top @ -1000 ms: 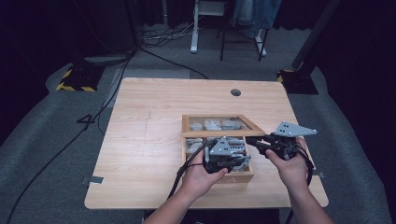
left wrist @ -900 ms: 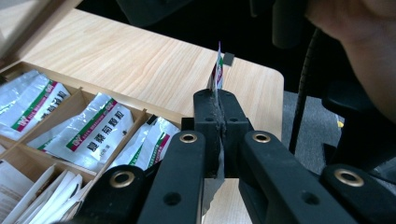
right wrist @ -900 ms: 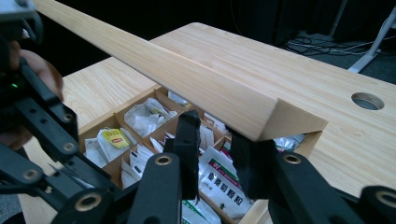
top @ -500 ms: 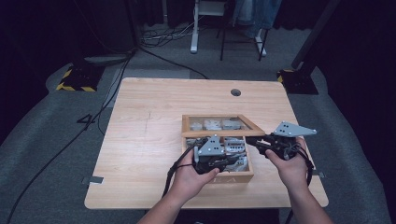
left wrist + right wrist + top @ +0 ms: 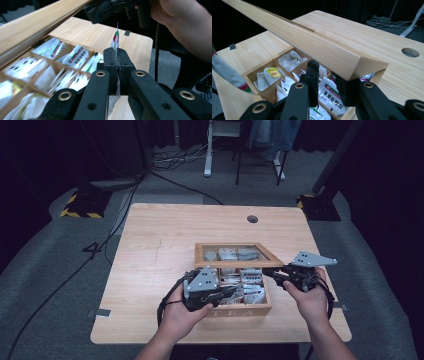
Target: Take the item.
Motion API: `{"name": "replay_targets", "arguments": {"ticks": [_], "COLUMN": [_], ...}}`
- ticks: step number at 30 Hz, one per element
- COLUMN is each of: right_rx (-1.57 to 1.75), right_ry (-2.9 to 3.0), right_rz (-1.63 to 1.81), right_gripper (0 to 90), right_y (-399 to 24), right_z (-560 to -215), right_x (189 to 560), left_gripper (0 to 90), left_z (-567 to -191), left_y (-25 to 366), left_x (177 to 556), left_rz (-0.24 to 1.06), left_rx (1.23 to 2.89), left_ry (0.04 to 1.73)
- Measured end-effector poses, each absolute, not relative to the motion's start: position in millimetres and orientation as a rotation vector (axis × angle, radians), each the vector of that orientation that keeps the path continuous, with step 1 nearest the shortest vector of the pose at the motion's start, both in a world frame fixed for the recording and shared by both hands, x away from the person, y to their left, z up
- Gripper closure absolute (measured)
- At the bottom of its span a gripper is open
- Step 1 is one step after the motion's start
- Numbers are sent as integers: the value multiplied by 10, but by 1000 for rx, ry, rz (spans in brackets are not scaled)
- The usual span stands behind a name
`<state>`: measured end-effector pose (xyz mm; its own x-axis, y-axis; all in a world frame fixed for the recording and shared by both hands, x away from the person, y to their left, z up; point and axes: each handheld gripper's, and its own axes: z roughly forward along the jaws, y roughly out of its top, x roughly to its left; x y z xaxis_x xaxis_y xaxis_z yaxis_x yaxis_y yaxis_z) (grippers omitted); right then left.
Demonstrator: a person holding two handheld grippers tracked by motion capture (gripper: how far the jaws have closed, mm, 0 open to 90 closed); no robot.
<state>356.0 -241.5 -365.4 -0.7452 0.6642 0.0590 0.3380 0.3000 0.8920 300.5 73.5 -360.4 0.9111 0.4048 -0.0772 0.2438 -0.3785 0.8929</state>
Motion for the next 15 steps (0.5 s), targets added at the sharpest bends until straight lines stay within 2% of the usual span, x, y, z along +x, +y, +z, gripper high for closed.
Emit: {"name": "replay_targets", "arguments": {"ticks": [15], "right_rx": [898], "right_ry": [2250], "right_rz": [1429], "right_gripper": [722], "right_y": [-2391], "right_z": [-3658], "right_x": [3561], "left_gripper": [885], "left_z": [-3534], "left_y": [1203], "left_x": [2942], "left_rz": [283], "left_rx": [1978], "left_ry": [558]}}
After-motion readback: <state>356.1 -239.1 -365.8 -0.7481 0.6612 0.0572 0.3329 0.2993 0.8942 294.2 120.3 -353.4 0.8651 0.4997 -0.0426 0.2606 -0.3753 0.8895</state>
